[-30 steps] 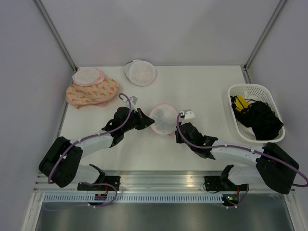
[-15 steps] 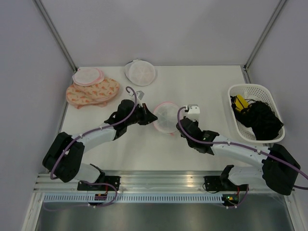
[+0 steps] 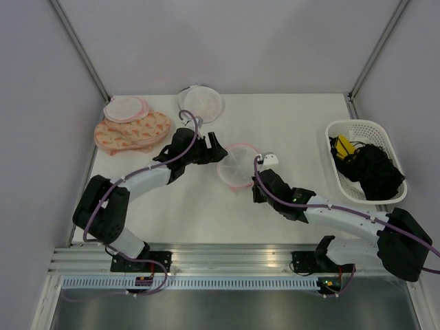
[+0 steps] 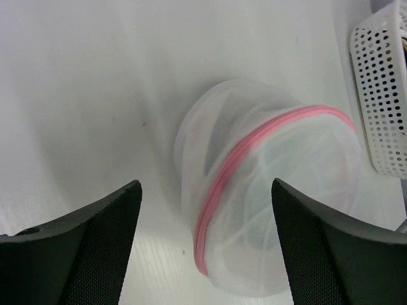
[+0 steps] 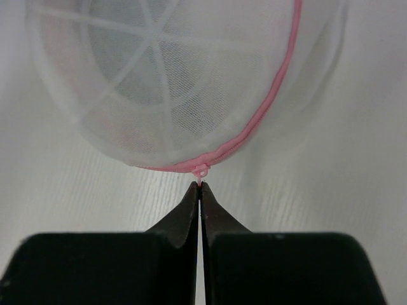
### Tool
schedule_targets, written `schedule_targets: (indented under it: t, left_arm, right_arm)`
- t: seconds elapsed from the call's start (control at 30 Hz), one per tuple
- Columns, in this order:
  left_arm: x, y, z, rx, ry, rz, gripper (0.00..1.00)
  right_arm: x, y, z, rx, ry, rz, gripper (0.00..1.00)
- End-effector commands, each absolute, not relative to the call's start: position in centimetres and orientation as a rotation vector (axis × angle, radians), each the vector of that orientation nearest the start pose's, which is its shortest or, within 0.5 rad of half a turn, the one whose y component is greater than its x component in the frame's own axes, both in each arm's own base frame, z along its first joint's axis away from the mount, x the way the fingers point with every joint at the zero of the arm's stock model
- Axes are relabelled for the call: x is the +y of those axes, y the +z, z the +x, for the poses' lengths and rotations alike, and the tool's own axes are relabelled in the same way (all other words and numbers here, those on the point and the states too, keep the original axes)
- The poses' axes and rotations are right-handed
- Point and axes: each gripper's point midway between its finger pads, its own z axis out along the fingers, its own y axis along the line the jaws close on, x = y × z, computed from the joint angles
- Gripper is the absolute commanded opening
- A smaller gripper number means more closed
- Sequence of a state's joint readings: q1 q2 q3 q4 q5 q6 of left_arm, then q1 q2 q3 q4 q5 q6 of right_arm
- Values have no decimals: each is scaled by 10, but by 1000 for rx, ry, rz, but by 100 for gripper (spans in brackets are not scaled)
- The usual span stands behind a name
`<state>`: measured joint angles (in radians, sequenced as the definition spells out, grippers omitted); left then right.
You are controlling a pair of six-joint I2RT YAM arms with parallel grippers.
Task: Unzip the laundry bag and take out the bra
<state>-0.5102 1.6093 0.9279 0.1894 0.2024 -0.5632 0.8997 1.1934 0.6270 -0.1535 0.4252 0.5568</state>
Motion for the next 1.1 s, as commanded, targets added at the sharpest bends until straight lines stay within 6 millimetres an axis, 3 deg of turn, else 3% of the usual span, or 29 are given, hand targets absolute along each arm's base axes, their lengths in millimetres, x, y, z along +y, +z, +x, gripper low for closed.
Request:
schedule_targets:
  t: [0.0, 0.03, 0.07, 0.1, 0.2, 0.33, 0.47, 0.67, 0.7, 0.8, 0.9, 0.93, 1.07]
  left_arm:
    - [-238, 136, 354, 2154, -756, -121, 86]
    - [-234, 150, 345, 2116, -786, -146, 87]
    - [-228, 133, 330, 2154, -796, -200, 86]
    - [-226, 132, 321, 2153, -812, -219, 86]
    - [-227, 130, 285, 2142, -900, -272, 86]
    - [-235, 136, 261, 2086, -1033, -313, 86]
    - [-240, 130, 258, 2075, -1094, -375, 86]
    - [-260, 118, 263, 2084, -1158, -442, 82]
    - [-267, 123, 264, 2058, -1194, -440, 81]
    - [-279, 120, 265, 2062, -1245, -462, 72]
    - [-287, 125, 266, 2041, -1277, -459, 49]
    - [-287, 126, 266, 2039, -1272, -460, 33]
    - [-276, 121, 270, 2052, -1181, -484, 9]
  right_arm:
    - [252, 104, 235, 2198, 523, -233, 0]
    - [261, 104, 231, 2199, 576, -266, 0]
    - [269, 106, 226, 2197, 630, -300, 1]
    - [290, 119, 220, 2152, 771, -353, 1]
    - [316, 130, 209, 2111, 952, -425, 0]
    - [331, 126, 209, 2122, 1005, -455, 0]
    - [340, 119, 207, 2144, 1036, -475, 0]
    - [339, 126, 200, 2114, 1078, -495, 0]
    - [339, 129, 198, 2100, 1095, -505, 0]
    - [339, 134, 193, 2082, 1113, -523, 1]
    - [336, 133, 193, 2093, 1096, -525, 0]
    - [336, 133, 194, 2093, 1087, -528, 1]
    - [330, 129, 195, 2133, 1037, -530, 0]
